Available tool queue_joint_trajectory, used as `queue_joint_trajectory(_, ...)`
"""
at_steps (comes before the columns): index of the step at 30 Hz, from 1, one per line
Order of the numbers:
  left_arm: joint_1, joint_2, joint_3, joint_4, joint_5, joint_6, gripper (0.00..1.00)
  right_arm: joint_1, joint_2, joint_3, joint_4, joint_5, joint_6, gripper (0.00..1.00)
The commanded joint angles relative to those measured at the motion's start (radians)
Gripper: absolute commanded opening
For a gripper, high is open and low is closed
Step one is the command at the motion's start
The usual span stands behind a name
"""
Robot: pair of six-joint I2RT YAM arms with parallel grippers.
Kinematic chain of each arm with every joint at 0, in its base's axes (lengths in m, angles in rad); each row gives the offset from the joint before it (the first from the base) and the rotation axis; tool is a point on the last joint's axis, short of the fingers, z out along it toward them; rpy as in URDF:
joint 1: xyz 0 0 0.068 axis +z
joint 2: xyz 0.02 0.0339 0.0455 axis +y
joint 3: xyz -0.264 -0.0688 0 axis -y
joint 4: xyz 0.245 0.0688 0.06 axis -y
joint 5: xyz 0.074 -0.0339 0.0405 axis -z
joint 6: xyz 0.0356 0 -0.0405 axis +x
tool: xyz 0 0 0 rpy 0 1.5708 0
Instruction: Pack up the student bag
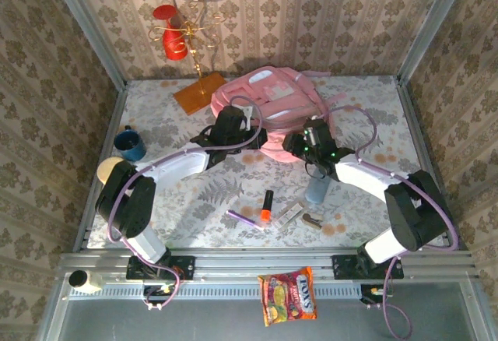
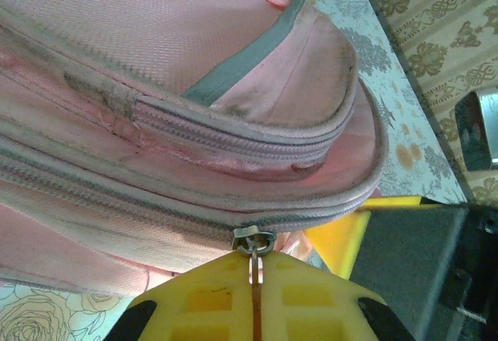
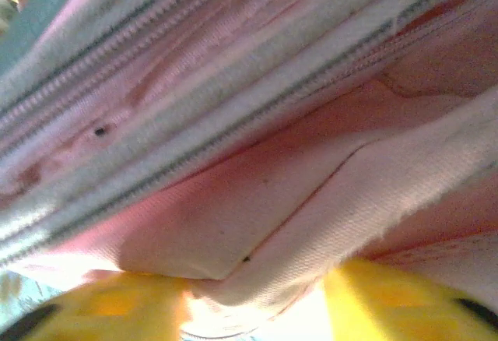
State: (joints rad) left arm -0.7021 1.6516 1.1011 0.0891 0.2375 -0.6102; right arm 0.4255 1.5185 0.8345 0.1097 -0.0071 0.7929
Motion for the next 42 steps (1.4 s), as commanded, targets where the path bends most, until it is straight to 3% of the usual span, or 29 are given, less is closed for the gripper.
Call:
queue_joint_trajectory(1,-0.008,-0.041,0.000,0.016,0.001,0.045,0.00,-0.033,0.009,-0.007,0.078,0.109,-0.008,0.23)
queue_joint_trajectory(4,0.012,-0.067,-0.024,-0.018,-0.026,0.087,0.00,-0.067,-0.027,-0.032,0.074,0.107,-0.018,0.02)
queue_joint_trajectory(5,0.030,-0.074,-0.033,-0.030,-0.032,0.109,0.00,-0.078,-0.049,-0.044,0.067,0.108,-0.022,0.00)
queue_joint_trajectory(14,0.283,-0.008,-0.061,-0.065,0.010,0.205,0.00,-0.120,-0.157,-0.152,0.122,0.019,0.026,0.00)
queue_joint_trajectory(18,0.318,0.004,-0.042,-0.076,0.019,0.226,0.01,-0.101,-0.133,-0.151,0.153,-0.014,0.040,0.00)
queue_joint_trajectory(22,0.295,-0.053,-0.064,-0.051,0.039,0.264,0.45,-0.048,-0.069,-0.127,0.186,-0.032,0.040,0.00)
queue_joint_trajectory(25,0.252,-0.134,-0.087,-0.047,-0.029,0.381,0.60,-0.006,-0.036,-0.101,0.203,-0.040,0.034,0.00)
queue_joint_trajectory(28,0.144,-0.170,-0.081,-0.042,-0.070,0.576,0.77,0.025,-0.014,-0.087,0.220,-0.057,0.027,0.00)
queue_joint_trajectory(36,0.026,-0.028,0.067,-0.266,0.048,1.028,0.85,0.048,-0.039,-0.110,0.234,-0.056,0.032,0.01)
queue_joint_trajectory(42,0.000,0.069,0.159,-0.317,0.058,1.172,0.86,0.052,-0.042,-0.109,0.231,-0.061,0.033,0.01)
